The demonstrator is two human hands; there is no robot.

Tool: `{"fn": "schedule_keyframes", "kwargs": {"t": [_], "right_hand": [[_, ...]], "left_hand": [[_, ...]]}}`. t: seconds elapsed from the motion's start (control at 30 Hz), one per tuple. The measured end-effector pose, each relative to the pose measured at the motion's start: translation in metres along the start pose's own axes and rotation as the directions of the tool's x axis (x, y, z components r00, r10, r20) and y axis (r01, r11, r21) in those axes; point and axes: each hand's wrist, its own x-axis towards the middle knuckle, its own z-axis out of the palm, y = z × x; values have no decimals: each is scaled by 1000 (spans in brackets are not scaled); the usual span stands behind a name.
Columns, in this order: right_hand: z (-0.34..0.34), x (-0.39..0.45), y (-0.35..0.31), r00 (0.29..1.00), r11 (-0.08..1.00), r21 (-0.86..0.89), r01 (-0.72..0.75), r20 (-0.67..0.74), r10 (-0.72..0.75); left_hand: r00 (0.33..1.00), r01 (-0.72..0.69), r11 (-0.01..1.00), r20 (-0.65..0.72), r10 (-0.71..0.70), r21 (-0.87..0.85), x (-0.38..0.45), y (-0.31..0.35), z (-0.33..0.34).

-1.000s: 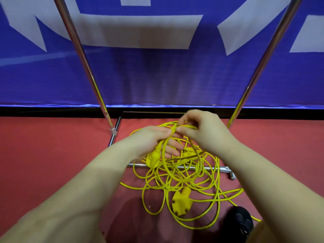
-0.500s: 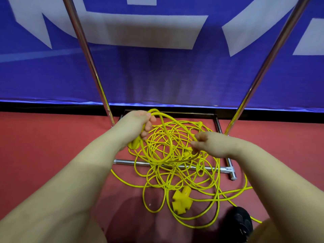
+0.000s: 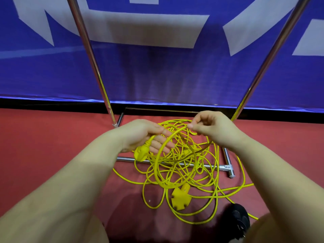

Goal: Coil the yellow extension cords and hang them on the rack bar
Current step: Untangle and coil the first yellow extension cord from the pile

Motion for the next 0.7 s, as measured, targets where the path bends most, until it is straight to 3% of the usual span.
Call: {"fn": "schedule_keyframes", "kwargs": {"t": [0.17, 0.37, 0.43, 0.53, 0.7], "right_hand": [[14, -3, -9, 997, 988, -147, 49, -46, -56], [7, -6, -12, 994, 958, -280, 67, -66, -89], [6, -5, -7, 999, 926, -378, -13, 31, 27], [4, -4, 7, 948, 867, -471, -160, 173, 269], [5, -6, 28, 861, 790, -587, -176, 297, 412]], "left_hand": [[986, -44, 999, 162, 47, -22, 9, -2, 21], [973, -115, 989, 189, 130, -87, 4, 5, 28], [977, -143, 981, 139, 162, -133, 4, 5, 26], [976, -216, 962, -33, 214, -168, 6, 7, 14], [933, -318, 930, -235, 272, -186, 11, 5, -1]]}}
